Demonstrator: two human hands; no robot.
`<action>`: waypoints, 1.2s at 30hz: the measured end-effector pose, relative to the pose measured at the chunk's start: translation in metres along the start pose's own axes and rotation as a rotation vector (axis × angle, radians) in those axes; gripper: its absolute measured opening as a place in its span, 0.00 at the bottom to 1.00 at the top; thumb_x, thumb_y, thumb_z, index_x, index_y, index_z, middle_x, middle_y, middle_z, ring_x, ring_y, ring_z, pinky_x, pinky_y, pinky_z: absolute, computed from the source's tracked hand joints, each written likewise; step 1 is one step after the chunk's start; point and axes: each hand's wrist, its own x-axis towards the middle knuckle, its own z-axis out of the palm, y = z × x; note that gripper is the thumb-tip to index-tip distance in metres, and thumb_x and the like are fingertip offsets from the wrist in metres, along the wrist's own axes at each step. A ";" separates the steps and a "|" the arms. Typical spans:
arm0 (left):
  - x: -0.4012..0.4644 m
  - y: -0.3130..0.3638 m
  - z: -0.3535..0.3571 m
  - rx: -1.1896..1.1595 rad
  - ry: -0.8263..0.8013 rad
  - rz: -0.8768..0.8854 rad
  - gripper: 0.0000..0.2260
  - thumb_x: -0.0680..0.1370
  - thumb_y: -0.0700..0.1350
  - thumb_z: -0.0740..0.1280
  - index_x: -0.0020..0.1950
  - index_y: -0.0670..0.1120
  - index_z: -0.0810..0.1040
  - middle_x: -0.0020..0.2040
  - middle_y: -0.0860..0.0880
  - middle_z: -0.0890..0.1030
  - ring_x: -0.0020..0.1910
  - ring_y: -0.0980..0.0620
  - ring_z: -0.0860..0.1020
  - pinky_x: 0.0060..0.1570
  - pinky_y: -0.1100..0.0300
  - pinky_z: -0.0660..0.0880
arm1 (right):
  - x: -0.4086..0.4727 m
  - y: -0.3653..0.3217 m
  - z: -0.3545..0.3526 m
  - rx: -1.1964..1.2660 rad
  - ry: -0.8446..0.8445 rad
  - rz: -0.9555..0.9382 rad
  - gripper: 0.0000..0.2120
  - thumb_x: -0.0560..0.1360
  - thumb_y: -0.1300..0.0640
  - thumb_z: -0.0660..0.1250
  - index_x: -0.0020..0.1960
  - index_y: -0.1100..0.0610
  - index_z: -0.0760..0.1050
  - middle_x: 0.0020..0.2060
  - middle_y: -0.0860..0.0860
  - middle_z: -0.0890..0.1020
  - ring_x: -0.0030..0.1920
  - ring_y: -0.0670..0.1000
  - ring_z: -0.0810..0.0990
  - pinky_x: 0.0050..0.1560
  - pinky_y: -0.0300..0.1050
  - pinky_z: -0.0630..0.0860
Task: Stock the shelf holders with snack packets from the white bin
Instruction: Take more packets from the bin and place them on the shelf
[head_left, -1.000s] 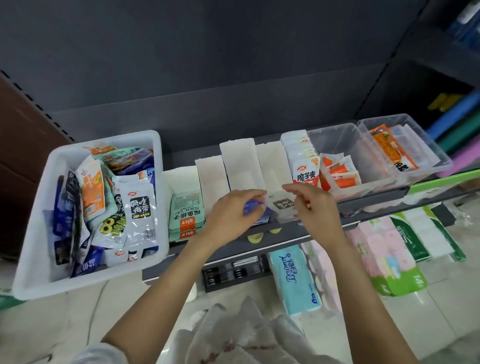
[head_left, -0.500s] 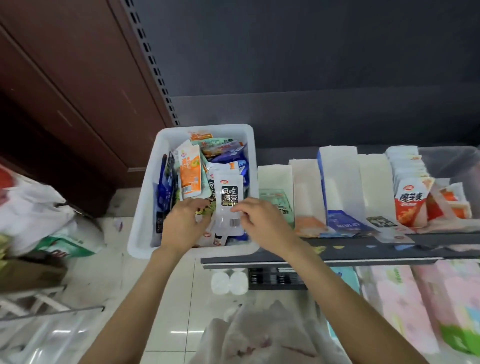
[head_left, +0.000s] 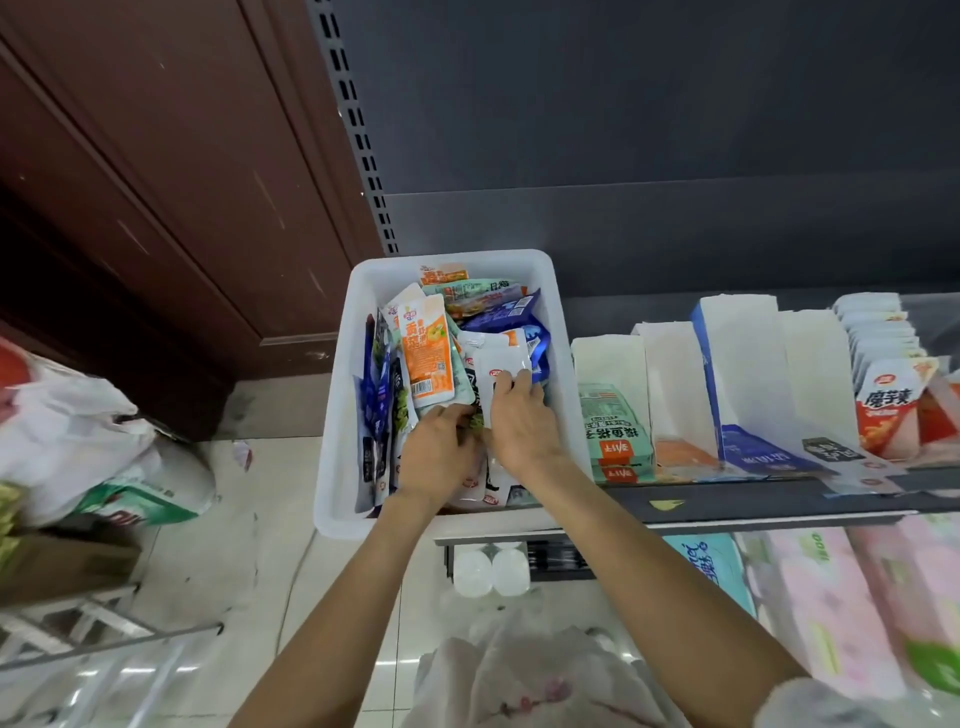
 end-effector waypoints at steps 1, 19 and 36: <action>0.000 0.001 -0.002 -0.037 -0.009 -0.017 0.12 0.76 0.42 0.64 0.60 0.44 0.78 0.53 0.44 0.81 0.51 0.44 0.79 0.50 0.55 0.75 | -0.002 0.001 -0.004 0.079 -0.007 0.010 0.25 0.74 0.61 0.69 0.65 0.61 0.61 0.61 0.60 0.67 0.60 0.61 0.72 0.51 0.49 0.76; 0.000 0.124 -0.029 -0.444 -0.186 0.392 0.11 0.75 0.44 0.71 0.52 0.58 0.76 0.47 0.57 0.82 0.44 0.61 0.79 0.45 0.62 0.76 | -0.094 0.136 -0.111 1.105 0.450 0.141 0.08 0.74 0.58 0.70 0.51 0.53 0.73 0.44 0.42 0.82 0.44 0.40 0.80 0.44 0.34 0.74; 0.009 0.288 0.138 -0.034 -0.050 0.869 0.09 0.78 0.49 0.66 0.54 0.50 0.82 0.49 0.51 0.83 0.47 0.49 0.78 0.45 0.58 0.67 | -0.157 0.334 -0.112 0.340 0.909 0.185 0.11 0.75 0.65 0.64 0.53 0.58 0.82 0.48 0.55 0.81 0.43 0.56 0.81 0.39 0.53 0.79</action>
